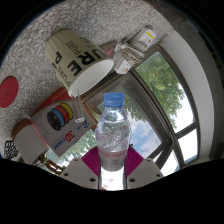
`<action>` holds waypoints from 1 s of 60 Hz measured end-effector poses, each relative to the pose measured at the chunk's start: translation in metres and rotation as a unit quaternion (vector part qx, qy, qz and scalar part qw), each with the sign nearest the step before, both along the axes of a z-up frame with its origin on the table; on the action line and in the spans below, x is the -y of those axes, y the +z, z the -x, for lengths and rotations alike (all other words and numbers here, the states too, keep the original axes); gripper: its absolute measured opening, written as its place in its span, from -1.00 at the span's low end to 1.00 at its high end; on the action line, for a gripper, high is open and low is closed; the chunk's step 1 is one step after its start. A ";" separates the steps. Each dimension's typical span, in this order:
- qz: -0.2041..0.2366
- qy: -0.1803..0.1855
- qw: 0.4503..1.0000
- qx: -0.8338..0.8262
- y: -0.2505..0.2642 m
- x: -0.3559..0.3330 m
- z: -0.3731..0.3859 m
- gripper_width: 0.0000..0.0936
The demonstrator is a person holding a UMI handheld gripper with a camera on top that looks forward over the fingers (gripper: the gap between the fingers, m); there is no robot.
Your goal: Pour water
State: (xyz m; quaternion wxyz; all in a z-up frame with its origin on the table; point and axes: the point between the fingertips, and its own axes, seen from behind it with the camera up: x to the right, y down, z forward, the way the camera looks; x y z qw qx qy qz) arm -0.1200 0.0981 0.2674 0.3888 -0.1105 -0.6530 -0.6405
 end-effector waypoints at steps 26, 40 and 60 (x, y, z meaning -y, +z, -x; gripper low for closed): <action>0.135 0.040 0.589 -0.796 0.135 0.055 -0.107 -0.41; 0.217 -0.024 0.354 -0.909 -0.012 0.039 -0.151 -0.41; 0.255 -0.089 0.349 -0.897 -0.176 0.043 -0.125 -0.40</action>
